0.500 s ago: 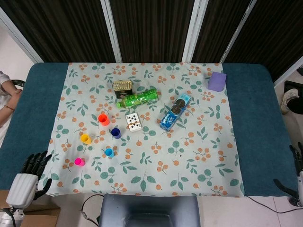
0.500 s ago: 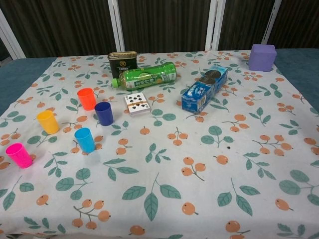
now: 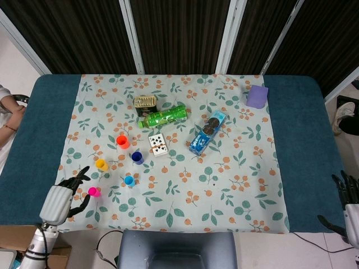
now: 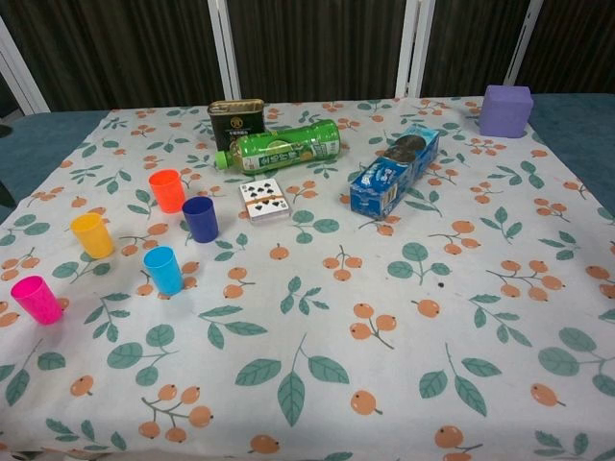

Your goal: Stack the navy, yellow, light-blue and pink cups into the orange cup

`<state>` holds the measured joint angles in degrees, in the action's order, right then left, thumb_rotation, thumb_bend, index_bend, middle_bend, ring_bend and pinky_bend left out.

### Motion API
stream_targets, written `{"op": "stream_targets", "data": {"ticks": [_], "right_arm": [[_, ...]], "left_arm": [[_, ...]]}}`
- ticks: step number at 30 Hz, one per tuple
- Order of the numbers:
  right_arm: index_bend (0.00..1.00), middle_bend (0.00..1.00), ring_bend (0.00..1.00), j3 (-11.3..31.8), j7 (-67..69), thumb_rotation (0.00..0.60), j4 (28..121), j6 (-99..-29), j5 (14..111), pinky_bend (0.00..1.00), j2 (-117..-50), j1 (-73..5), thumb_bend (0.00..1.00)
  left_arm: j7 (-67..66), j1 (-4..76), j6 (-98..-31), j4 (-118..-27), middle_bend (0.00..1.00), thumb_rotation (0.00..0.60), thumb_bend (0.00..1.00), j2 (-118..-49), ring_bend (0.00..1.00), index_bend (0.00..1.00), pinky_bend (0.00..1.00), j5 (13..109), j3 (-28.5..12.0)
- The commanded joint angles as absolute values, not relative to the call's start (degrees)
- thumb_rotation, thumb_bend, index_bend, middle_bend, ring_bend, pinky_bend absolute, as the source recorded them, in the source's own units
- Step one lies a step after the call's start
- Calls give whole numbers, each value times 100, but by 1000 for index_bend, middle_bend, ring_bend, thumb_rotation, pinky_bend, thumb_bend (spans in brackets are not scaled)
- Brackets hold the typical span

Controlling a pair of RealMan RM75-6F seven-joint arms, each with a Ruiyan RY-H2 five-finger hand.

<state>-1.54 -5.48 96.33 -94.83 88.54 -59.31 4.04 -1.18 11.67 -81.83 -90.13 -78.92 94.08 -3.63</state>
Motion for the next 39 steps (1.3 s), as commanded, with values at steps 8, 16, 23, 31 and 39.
{"op": "stream_targets", "data": {"ticks": [8,16,23,31,39], "right_arm": [[0,0,0,-69,-422,600,9680,-9181,8691,0,-5837,335,215],[0,0,0,-27,-373,600,9689,-9161,8664,0,-5794,365,215],[0,0,0,-11,-278,600,9680,-9201,8700,0,-5765,411,215],[0,0,0,-11,-222,600,9680,-9190,8752,0,-5740,435,215],[0,0,0,-26,-154,600,9673,-9189,8814,0,-5704,461,215]], "left_arm": [[-1945,3000,-6119,-9158,1000,600,387,-9071,1000,173,1000,6521,-1861],[-2731,3709,-5997,-8378,1000,600,373,-9762,1000,279,1000,5366,-2187],[-2938,3935,-5981,-7977,1000,600,359,-9977,1000,288,1000,5079,-2035],[-2955,4040,-6008,-7771,1000,600,363,-10083,1000,292,1000,4990,-1871],[-2921,4136,-6016,-7376,1000,600,359,-10231,1000,471,1000,4915,-1818]]}}
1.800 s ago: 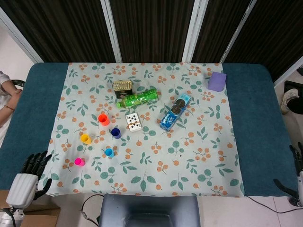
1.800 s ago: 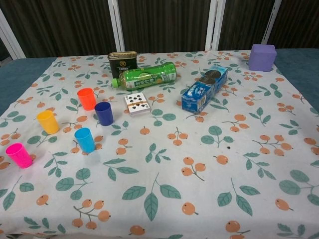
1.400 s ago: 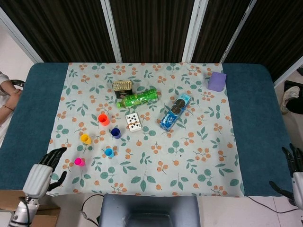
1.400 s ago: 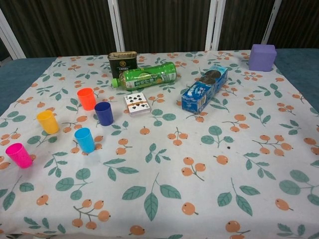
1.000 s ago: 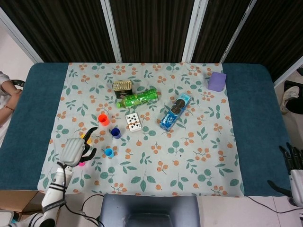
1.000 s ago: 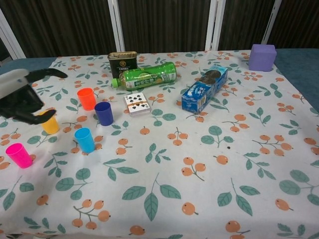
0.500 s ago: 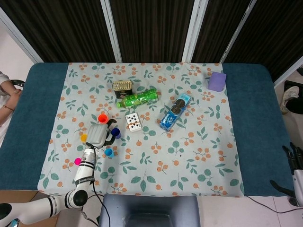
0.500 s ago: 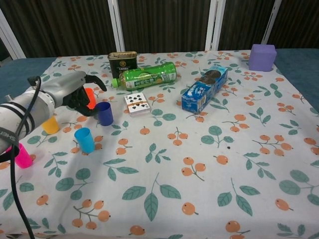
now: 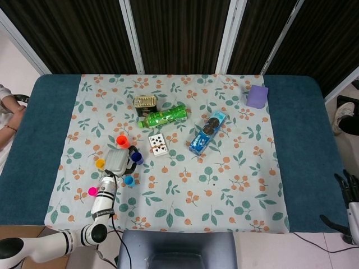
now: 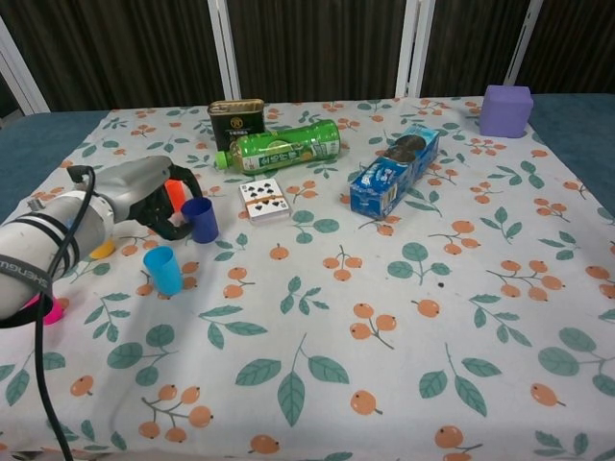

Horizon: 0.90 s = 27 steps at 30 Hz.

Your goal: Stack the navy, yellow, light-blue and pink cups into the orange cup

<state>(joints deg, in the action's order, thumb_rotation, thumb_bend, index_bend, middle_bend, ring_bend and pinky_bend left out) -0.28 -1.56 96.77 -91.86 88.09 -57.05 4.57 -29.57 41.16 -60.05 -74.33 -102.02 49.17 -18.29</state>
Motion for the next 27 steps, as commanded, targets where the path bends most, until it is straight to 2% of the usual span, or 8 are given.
{"op": "stream_targets", "data": {"ticks": [1,4,7,17,27], "right_arm": [[0,0,0,-25,-152,600,9673,-9189,8815,0,-5704,463,215],[0,0,0,-19,-147,600,9670,-9189,8814,0,-5700,471,215],[0,0,0,-15,-133,600,9673,-9190,8814,0,-5694,482,216],[0,0,0,-1,-39,600,9671,-9177,8812,0,-5642,499,215],[0,0,0,0,-37,600,9683,-9181,8831,0,-5643,521,215]], "left_arm": [[-2897,4142,-6023,-7349,1000,600,358,-10238,1000,494,1000,4926,-1818],[-2749,4152,-6072,-7325,1000,600,357,-10244,1000,564,1000,5020,-1845],[-2534,4156,-6179,-7404,1000,600,356,-10177,1000,594,1000,5172,-1937],[-2581,4299,-6421,-7486,1000,600,360,-9598,1000,600,1000,4941,-2539],[-2671,4327,-6117,-6943,1000,600,362,-9721,1000,598,1000,4758,-2161]]}}
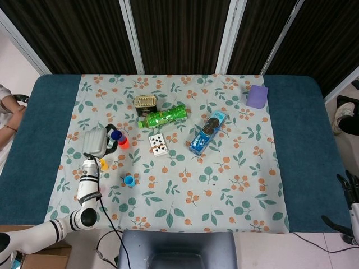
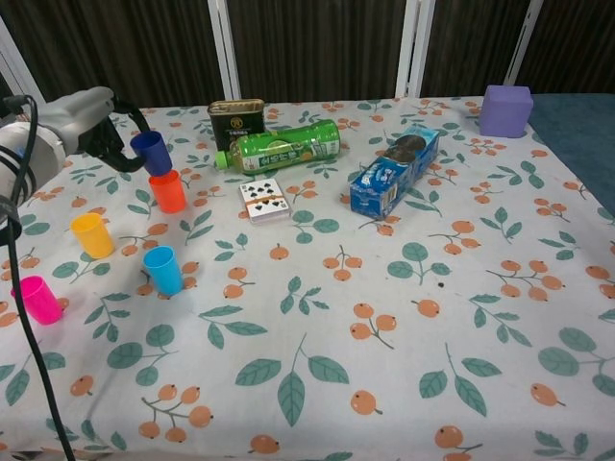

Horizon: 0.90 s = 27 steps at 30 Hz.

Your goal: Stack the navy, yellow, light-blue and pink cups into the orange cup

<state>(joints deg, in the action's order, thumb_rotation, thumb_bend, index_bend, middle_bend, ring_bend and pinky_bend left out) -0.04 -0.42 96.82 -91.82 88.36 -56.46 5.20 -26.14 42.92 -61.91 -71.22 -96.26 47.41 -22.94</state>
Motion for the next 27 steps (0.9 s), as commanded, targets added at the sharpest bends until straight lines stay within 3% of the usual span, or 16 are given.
{"op": "stream_targets", "data": {"ticks": [1,5,8,12,14,18,27], "right_arm": [[0,0,0,11,-44,600,9680,-9190,8818,0,-5645,524,215],[0,0,0,35,-30,600,9678,-9224,8798,0,-5642,541,215],[0,0,0,38,15,600,9666,-9244,8808,0,-5628,554,215],[0,0,0,47,28,600,9659,-9246,8800,0,-5624,560,215],[0,0,0,45,20,600,9656,-9240,8807,0,-5628,559,215],[0,0,0,46,-26,600,9654,-9199,8793,0,-5644,548,215],[0,0,0,12,-23,600,9662,-9206,8876,0,-5636,559,215]], "left_arm": [[-2697,4347,-6100,-6862,1000,600,363,-9769,1000,596,1000,4761,-2123],[-2668,4405,-5998,-6580,1000,600,369,-9936,1000,564,1000,4691,-2087],[-2651,4442,-5914,-6454,1000,600,371,-9995,1000,457,1000,4650,-2079],[-2602,4441,-5868,-6574,1000,600,365,-9951,1000,95,1000,4665,-2063],[-2548,4408,-5929,-6756,1000,600,362,-9872,1000,5,1000,4754,-2047],[-2677,4211,-6191,-7556,1000,600,357,-9485,1000,8,1000,5015,-1830],[-3124,3685,-6594,-8913,1000,600,355,-8660,1000,180,1000,5064,-1245]]}}
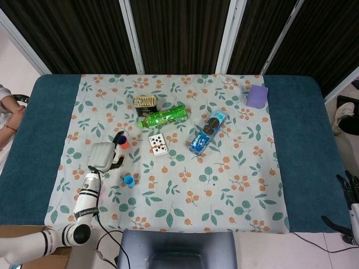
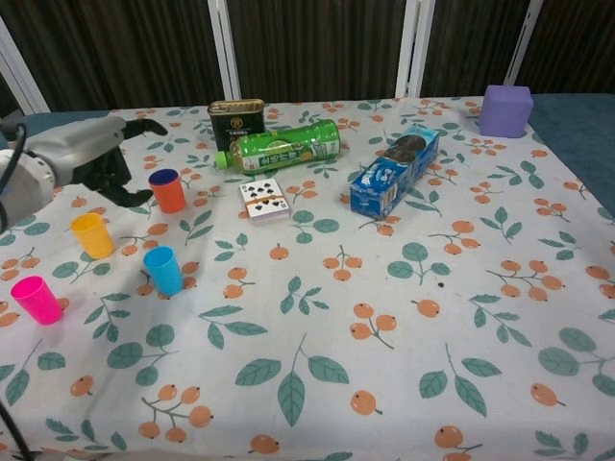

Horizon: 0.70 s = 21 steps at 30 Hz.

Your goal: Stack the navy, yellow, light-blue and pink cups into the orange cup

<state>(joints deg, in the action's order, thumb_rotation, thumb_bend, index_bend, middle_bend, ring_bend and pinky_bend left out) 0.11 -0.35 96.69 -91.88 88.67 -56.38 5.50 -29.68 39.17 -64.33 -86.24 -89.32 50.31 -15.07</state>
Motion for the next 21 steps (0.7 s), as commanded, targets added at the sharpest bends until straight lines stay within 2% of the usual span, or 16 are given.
{"op": "stream_targets", "data": {"ticks": [1,6,16,21], "right_arm": [[0,0,0,11,-18,600,9660,-9209,8879,0,-5635,562,215],[0,0,0,-21,-23,600,9663,-9197,8944,0,-5633,561,215],[0,0,0,-64,64,600,9659,-9124,9003,0,-5589,540,215],[0,0,0,-95,16,600,9678,-9047,9025,0,-5584,514,215]], "left_arm": [[-3122,3642,-6606,-8930,1000,600,355,-8628,1000,196,1000,5059,-1194],[-3080,3550,-6482,-8727,1000,600,355,-8620,1000,230,1000,4886,-1064],[-3038,3569,-6321,-8428,1000,600,353,-8683,1000,354,1000,4738,-1056],[-3041,3581,-6245,-8348,1000,600,355,-8663,1000,377,1000,4635,-1072]]}}
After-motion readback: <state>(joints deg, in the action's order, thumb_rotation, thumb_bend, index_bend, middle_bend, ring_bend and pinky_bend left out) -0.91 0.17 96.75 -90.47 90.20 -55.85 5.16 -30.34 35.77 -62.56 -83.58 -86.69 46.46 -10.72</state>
